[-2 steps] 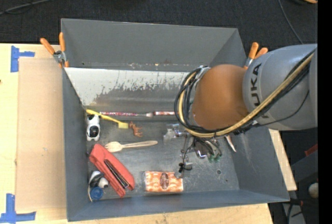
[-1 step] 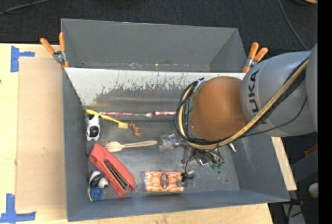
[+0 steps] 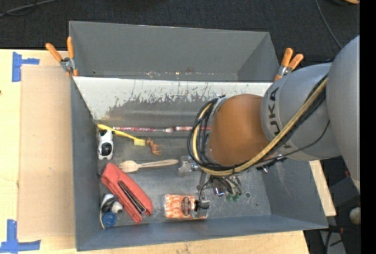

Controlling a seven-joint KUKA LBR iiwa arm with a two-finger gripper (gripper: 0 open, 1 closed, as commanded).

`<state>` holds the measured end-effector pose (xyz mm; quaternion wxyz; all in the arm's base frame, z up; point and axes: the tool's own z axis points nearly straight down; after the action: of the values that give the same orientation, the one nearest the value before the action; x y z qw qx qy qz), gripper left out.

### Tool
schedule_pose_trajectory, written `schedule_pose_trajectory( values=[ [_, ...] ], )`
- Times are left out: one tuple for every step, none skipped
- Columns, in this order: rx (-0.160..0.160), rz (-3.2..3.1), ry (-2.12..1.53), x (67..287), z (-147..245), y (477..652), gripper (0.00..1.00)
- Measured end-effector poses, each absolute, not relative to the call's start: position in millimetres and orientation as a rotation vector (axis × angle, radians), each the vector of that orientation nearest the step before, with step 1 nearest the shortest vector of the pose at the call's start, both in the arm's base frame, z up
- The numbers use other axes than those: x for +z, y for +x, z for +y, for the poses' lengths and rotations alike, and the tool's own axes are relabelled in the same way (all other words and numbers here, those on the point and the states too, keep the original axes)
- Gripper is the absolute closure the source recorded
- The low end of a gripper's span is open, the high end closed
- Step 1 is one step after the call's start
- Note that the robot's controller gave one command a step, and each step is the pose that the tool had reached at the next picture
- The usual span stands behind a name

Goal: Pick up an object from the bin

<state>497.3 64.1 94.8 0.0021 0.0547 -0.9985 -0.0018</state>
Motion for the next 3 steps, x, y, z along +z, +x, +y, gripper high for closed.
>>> schedule_pose_trajectory(
  values=[
    [-0.010, -3.055, 0.710, 69.5, 59.9, 480.4, 1.00],
    [-0.010, -3.055, 0.709, 69.5, 59.8, 480.4, 1.00],
    [-0.012, -3.053, 0.687, 142.4, 65.8, 480.9, 1.00]
  ],
)
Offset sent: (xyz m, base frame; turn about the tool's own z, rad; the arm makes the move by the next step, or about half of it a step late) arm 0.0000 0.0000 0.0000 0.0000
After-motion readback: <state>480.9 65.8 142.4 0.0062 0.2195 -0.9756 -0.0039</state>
